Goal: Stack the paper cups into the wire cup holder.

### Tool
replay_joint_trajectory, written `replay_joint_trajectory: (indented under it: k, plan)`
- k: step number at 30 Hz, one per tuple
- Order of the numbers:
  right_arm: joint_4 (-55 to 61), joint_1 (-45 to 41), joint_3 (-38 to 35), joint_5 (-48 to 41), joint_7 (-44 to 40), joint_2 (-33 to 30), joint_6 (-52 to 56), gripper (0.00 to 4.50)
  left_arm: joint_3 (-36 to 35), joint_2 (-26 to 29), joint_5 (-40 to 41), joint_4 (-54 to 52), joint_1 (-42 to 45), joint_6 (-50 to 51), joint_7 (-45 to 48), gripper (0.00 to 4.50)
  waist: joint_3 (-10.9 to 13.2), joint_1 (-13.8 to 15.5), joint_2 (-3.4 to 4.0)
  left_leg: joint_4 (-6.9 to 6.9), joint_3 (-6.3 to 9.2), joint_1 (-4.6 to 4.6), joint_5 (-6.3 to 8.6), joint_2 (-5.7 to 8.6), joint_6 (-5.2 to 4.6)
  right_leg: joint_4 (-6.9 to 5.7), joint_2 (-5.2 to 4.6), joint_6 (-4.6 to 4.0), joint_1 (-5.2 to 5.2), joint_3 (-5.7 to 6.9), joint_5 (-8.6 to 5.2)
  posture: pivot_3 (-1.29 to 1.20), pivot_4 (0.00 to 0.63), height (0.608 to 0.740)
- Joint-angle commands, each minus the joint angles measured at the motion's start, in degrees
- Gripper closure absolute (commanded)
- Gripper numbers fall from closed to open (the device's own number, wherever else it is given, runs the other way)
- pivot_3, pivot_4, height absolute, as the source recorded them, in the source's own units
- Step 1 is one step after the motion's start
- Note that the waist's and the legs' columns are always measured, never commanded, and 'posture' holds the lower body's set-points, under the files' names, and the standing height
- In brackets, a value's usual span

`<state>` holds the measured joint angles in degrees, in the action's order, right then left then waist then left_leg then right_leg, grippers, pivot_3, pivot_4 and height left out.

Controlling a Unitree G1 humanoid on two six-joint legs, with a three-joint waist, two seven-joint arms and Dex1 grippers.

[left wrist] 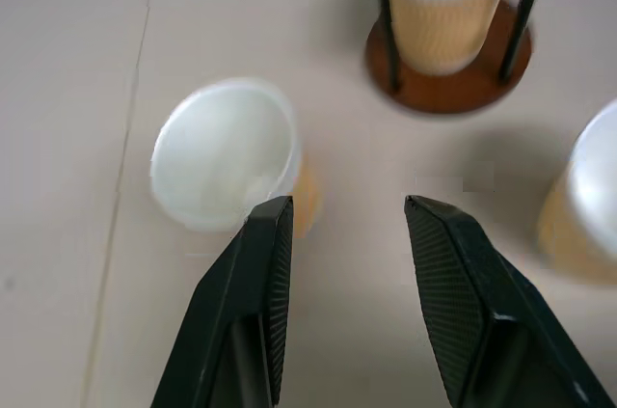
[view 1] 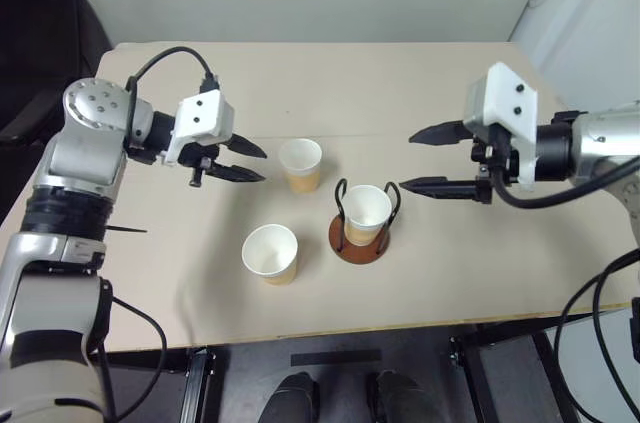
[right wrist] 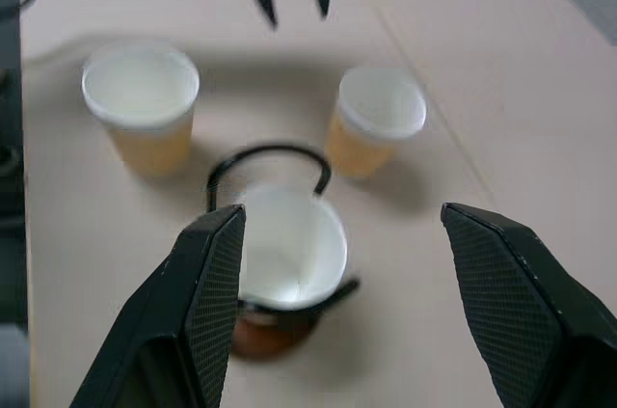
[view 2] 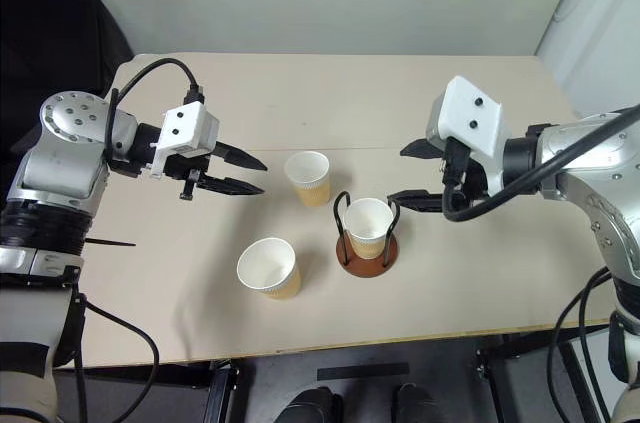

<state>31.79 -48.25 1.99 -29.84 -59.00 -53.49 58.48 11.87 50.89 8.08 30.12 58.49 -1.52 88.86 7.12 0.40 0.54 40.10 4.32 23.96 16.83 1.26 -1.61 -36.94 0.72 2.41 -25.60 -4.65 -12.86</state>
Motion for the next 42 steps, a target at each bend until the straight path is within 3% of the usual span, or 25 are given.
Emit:
replay_joint_trajectory:
  k: [1,12,23,42]
  plan:
    - [1.58,0.05,0.6,0.71,1.5,-0.29,-2.36,1.24,0.03,-0.83,-2.5,3.59,2.89,-5.36,0.92,2.52,0.0,-0.03,0.0,0.0,-0.01,0.0,0.0,0.01,0.0,0.0,0.0,0.01,0.0,0.0,0.01,0.0,0.15,0.74]
    - [3.34,2.12,1.08,-0.25,5.6,0.82,-2.5,1.24,0.08,-5.08,-5.35,9.32,5.1,-14.66,1.15,2.52,0.0,0.12,0.0,0.02,0.0,0.1,0.03,0.02,-0.05,0.04,-0.01,0.02,-0.03,0.0,0.01,0.0,0.15,0.74]
    - [4.66,3.25,-0.02,-1.75,6.69,0.25,-1.3,1.24,2.61,-7.93,-12.7,14.8,6.89,-27.69,-4.53,2.52,0.0,0.09,0.0,0.01,-0.01,0.1,0.03,0.01,-0.06,0.03,-0.01,0.03,-0.06,0.01,0.02,0.0,0.15,0.74]
    - [5.07,4.11,-0.55,-3.41,7.64,-0.8,-1.22,1.24,3.23,-10.85,-15.94,16.62,7.82,-31.69,-8.8,2.52,0.0,0.09,0.0,0.02,-0.03,0.11,0.04,0.01,-0.07,0.01,-0.01,0.03,-0.08,0.01,0.02,0.0,0.15,0.74]
